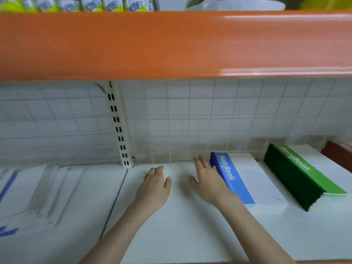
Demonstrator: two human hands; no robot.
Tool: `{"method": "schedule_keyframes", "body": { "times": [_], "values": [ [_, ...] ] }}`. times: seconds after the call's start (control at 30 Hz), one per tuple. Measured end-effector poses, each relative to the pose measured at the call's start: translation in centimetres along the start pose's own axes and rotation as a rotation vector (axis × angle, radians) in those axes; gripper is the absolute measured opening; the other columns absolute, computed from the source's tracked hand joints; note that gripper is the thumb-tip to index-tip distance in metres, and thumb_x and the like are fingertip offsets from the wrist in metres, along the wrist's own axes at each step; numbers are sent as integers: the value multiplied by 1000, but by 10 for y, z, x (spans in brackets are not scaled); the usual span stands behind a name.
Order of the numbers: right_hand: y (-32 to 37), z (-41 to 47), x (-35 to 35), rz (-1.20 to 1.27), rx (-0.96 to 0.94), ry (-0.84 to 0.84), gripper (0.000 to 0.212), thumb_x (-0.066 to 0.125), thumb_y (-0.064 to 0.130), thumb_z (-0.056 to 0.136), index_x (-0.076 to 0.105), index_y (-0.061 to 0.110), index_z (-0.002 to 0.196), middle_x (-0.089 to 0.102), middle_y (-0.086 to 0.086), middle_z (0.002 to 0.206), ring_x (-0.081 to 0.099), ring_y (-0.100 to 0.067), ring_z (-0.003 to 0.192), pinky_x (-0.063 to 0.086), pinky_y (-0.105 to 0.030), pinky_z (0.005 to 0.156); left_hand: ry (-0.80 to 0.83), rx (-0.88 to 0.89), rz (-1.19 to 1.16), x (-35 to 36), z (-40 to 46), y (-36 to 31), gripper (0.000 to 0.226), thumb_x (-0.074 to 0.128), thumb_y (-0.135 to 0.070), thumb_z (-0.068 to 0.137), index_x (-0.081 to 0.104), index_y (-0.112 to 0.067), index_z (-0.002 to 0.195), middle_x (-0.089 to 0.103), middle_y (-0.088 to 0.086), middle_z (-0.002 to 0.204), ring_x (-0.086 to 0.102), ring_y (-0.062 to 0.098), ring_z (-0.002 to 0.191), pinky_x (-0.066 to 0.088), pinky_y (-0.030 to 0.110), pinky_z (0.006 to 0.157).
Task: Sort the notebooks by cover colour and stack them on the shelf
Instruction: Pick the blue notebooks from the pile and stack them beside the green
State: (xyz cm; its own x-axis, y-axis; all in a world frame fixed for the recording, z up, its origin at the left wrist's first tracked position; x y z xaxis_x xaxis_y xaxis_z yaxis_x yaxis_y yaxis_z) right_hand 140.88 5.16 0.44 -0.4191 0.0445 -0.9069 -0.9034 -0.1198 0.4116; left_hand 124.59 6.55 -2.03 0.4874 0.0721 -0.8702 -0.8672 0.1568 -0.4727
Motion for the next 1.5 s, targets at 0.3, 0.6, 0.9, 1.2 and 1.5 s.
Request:
{"method": "schedule_keyframes", "body": {
  "times": [0.3,0.6,0.9,1.2,1.5],
  "values": [
    [114,-2,62,-10,-198,100,60,39,29,99,12,13,150,7,-7,159,13,-19,145,6,-39,118,-37,-73,260,-71,-33,103,45,34,-37,100,38,-12,137,42,7,135,40,25,125,40,36,98],
    [252,8,118,-36,-272,174,60,41,33,98,16,19,150,8,-8,158,24,-28,141,22,-38,114,-79,-76,453,-158,-66,219,47,31,-41,99,36,-16,139,41,3,136,43,22,121,42,33,93],
    [386,27,161,-9,-340,148,48,42,33,97,31,16,141,34,-5,142,45,-25,124,42,-33,95,7,-134,455,-244,-88,343,46,34,-43,99,38,-19,137,43,2,133,46,21,120,45,35,93],
    [479,35,225,7,-401,189,48,42,32,97,31,19,141,32,-3,144,46,-27,121,44,-35,90,63,-242,486,-288,-105,451,50,36,-46,98,37,-17,139,38,4,139,41,23,126,44,40,97],
    [529,42,262,-38,-426,241,46,43,24,95,36,13,139,38,-8,139,45,-28,122,44,-39,95,52,-431,389,-292,-109,504,65,39,-60,92,36,-10,133,39,13,136,36,29,129,44,38,96]
  ]
}}
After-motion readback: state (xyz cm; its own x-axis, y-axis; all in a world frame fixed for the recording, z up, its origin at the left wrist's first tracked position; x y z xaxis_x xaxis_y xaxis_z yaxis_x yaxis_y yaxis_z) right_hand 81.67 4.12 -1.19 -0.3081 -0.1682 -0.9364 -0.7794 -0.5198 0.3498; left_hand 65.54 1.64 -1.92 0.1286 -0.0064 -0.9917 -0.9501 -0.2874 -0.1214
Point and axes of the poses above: each hand's wrist, its own z-axis towards the middle knuckle, its own x-axis out of the palm, y = z × x, the point moved 1 cm from there along z, towards the middle knuckle
